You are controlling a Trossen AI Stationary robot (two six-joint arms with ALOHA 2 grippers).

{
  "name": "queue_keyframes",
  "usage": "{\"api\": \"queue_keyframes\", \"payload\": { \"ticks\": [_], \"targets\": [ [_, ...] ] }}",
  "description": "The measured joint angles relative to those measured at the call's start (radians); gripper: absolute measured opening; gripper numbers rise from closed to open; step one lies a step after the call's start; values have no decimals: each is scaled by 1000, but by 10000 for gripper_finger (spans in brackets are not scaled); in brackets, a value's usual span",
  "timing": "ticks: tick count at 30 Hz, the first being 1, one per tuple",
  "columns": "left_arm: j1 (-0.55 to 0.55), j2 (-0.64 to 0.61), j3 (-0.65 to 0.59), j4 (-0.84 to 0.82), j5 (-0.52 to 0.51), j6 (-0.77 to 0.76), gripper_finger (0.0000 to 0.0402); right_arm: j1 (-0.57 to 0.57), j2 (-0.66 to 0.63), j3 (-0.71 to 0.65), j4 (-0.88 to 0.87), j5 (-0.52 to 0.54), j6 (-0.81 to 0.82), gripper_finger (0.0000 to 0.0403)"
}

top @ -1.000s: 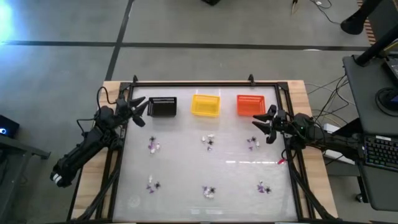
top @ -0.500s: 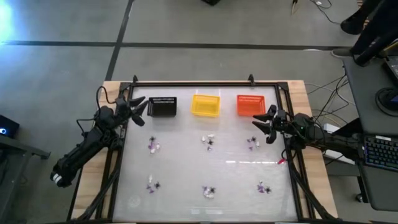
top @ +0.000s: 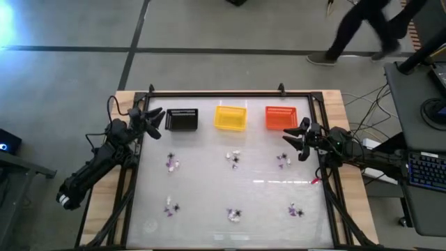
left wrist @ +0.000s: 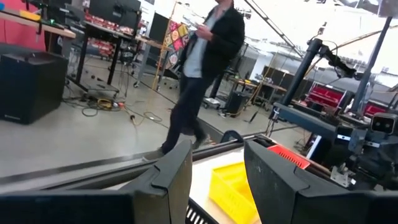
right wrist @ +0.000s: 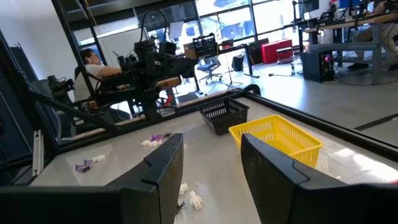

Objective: Sort Halloween decoration
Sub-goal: Put the white skeleton toy into the orange bin

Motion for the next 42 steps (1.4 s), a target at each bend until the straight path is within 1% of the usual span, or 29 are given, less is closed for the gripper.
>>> {"api": "queue_keyframes", "payload": {
  "ticks": [4,12,18,21,25,27,29,33,36,37,39,42],
  "targets": [
    [0,5,0,3,-19,1,130,0,0,0,0,0,0,153],
    [0,8,0,78,-24,-9,130,0,0,0,0,0,0,153],
    [0,20,0,86,-25,-29,130,0,0,0,0,0,0,153],
    [0,27,0,124,-26,-34,130,0,0,0,0,0,0,153],
    [0,34,0,189,-99,-45,130,0,0,0,0,0,0,153],
    [0,35,2,190,-110,-46,130,0,0,0,0,0,0,153],
    [0,39,13,167,-90,-46,130,0,0,0,0,0,0,153],
    [0,52,51,172,-10,-15,130,0,0,0,0,0,0,153],
    [0,82,77,165,100,63,130,0,0,0,0,0,0,153],
    [-1,95,87,165,124,64,130,0,0,0,0,0,0,153],
    [0,122,107,162,144,64,130,0,0,0,0,0,0,153],
    [0,158,142,157,144,68,130,0,0,0,0,0,0,153]
  ]
}}
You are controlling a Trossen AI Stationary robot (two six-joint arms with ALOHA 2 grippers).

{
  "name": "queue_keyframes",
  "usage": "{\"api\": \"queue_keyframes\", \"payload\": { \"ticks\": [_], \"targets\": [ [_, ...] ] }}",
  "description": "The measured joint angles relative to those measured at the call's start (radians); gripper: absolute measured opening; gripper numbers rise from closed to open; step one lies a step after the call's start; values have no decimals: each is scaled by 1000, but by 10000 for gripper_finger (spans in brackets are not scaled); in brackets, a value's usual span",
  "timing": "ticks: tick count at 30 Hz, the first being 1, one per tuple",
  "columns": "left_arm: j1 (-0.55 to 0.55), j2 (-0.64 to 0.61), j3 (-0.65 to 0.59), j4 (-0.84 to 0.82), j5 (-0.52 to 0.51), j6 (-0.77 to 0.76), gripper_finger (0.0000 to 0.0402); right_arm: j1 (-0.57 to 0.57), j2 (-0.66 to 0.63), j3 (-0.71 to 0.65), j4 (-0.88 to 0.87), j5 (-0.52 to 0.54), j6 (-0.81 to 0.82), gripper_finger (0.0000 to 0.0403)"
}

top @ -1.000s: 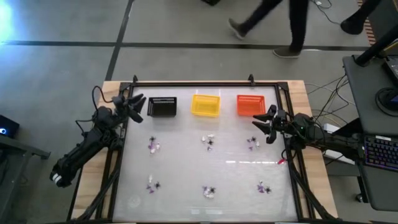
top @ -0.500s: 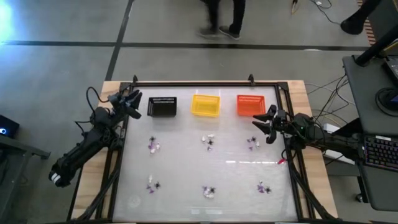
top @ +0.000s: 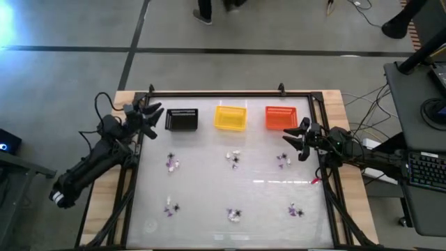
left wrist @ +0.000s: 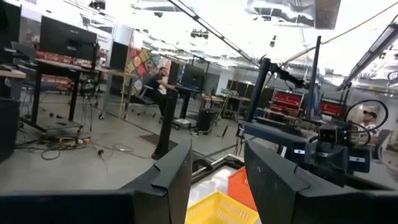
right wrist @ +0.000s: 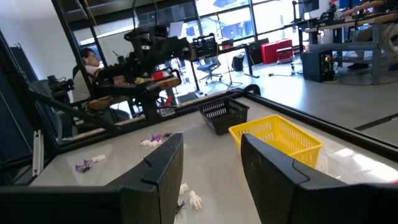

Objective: Sort Halloween decoration
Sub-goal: Put the white skeleton toy into the orange bin

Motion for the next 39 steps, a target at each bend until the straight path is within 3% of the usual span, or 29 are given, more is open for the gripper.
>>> {"api": "queue_keyframes", "payload": {
  "ticks": [9,17,23,32,39],
  "targets": [
    [0,83,138,-36,-2,-119,130,0,0,0,0,0,-45,153],
    [0,141,275,-276,2,-127,130,0,0,0,2,4,-16,153],
    [0,172,365,-432,7,-125,130,0,0,0,8,63,19,153],
    [0,178,398,-504,7,-131,130,0,0,0,11,79,174,153],
    [0,179,397,-589,-11,-133,130,0,0,0,38,218,34,153]
  ]
}}
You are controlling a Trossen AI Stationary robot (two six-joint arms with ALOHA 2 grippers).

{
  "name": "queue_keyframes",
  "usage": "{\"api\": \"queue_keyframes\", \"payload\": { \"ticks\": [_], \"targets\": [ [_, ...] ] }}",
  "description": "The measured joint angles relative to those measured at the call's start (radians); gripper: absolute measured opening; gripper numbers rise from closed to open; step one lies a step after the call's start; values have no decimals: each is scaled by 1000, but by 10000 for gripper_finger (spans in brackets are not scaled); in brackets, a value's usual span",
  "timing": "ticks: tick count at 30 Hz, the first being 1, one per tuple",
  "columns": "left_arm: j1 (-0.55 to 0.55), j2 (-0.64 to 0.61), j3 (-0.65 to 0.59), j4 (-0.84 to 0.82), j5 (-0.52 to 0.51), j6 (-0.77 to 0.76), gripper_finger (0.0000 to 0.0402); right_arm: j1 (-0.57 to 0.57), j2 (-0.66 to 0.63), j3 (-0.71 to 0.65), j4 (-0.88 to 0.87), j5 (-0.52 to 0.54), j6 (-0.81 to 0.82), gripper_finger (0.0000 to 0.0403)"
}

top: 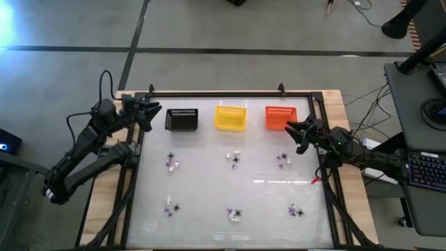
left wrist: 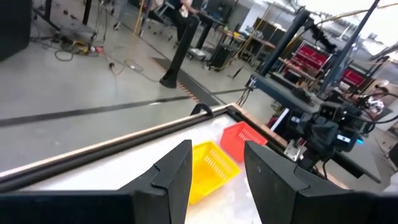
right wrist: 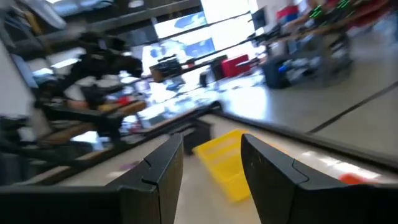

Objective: Sort Halloween decoration
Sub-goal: Put the white skeleton toy into the orange bin

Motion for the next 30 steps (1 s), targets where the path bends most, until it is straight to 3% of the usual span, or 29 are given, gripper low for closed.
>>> {"api": "queue_keyframes", "payload": {
  "ticks": [21,26,30],
  "targets": [
    [0,-7,0,2,-1,-22,130,-2,0,0,-1,25,-17,153],
    [0,-7,0,1,-1,-22,130,-2,0,0,-5,-43,-38,153],
    [0,-7,7,-5,-1,-26,130,-2,0,0,-12,-19,48,153]
  ]
}}
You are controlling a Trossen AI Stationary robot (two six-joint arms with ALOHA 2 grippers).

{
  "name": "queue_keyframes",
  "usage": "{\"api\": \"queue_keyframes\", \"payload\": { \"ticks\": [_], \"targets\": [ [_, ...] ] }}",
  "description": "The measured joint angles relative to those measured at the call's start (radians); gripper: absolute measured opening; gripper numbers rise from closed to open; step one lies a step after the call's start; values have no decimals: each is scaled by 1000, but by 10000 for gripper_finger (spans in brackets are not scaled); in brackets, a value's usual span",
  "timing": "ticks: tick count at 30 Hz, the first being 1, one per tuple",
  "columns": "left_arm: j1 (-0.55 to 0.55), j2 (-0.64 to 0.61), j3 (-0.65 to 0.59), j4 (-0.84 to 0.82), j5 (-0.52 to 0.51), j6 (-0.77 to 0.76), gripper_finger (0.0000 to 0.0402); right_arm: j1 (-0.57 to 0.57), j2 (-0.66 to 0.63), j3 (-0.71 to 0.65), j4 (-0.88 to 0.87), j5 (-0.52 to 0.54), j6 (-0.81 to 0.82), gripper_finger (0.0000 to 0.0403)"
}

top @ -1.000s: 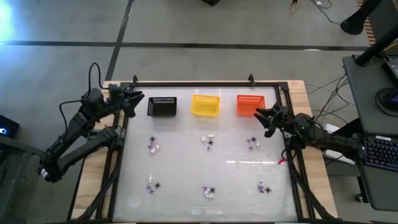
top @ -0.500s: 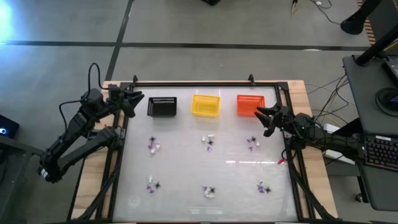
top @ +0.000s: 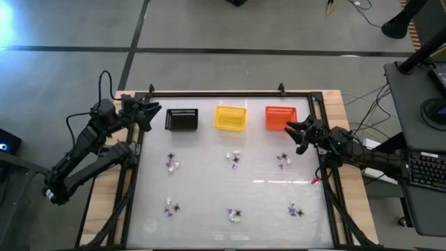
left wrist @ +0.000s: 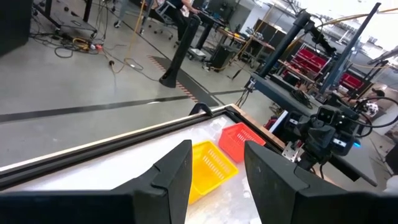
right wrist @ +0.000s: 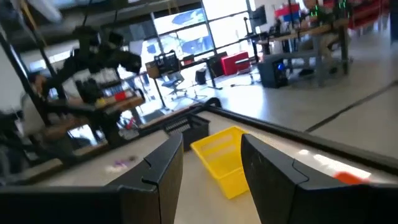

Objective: Sort Halloween decoration
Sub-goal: Put the white skeleton toy into the orange bin

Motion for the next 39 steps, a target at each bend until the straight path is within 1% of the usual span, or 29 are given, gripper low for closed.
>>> {"api": "queue_keyframes", "payload": {
  "ticks": [2,6,11,14,17,21,23,26,28,30,32,35,39],
  "targets": [
    [0,0,11,2,0,0,130,0,0,0,18,12,65,153],
    [0,-1,46,-40,0,5,130,0,3,4,25,13,83,153],
    [0,0,112,-190,0,47,130,0,40,56,31,12,124,153],
    [0,0,151,-270,0,75,130,0,93,89,24,28,167,153],
    [0,0,187,-316,0,83,130,0,147,138,27,29,209,153],
    [0,-2,232,-370,0,119,130,0,216,221,28,-19,213,153],
    [0,-7,247,-394,0,142,130,0,246,268,30,-24,208,153],
    [0,-17,257,-402,0,155,130,0,296,337,33,9,198,153],
    [0,-26,261,-409,0,156,130,0,334,385,17,33,249,153],
    [0,-35,264,-428,0,160,130,0,373,446,-42,25,280,153],
    [0,-47,261,-440,0,162,130,0,412,520,-175,6,275,153],
    [0,-69,247,-464,0,172,130,0,489,633,-412,8,273,153],
    [0,-97,235,-502,1,198,130,0,601,757,-644,8,305,153]
  ]
}}
